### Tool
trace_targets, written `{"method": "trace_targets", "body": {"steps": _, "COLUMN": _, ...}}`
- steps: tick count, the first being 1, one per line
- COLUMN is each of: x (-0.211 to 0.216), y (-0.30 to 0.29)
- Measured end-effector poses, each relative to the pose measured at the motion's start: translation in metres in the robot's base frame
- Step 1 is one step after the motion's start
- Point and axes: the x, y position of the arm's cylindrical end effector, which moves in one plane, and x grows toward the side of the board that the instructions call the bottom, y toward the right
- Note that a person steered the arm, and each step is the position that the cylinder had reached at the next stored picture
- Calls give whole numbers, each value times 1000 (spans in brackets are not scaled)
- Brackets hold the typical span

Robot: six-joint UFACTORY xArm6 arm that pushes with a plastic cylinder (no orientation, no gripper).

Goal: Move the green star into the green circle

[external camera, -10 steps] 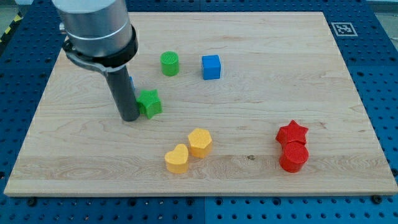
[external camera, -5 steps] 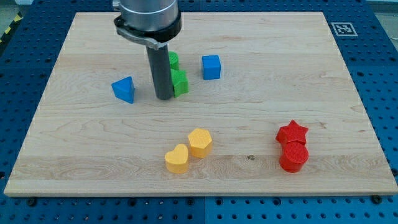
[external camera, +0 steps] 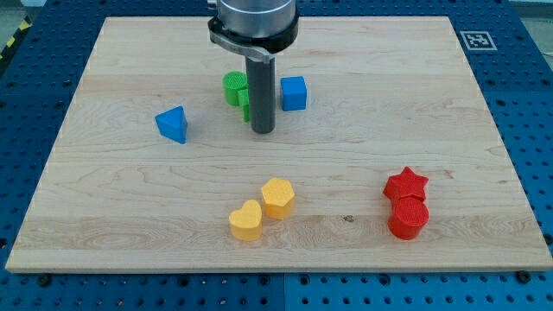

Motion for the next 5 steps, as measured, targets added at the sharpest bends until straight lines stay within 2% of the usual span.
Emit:
{"method": "trace_targets", "body": {"steps": 3, "x": -72, "y": -40}}
{"method": "trace_targets", "body": {"steps": 4, "x": -81, "y": -53}}
{"method": "trace_targets", "body": {"steps": 5, "x": -81, "y": -112}}
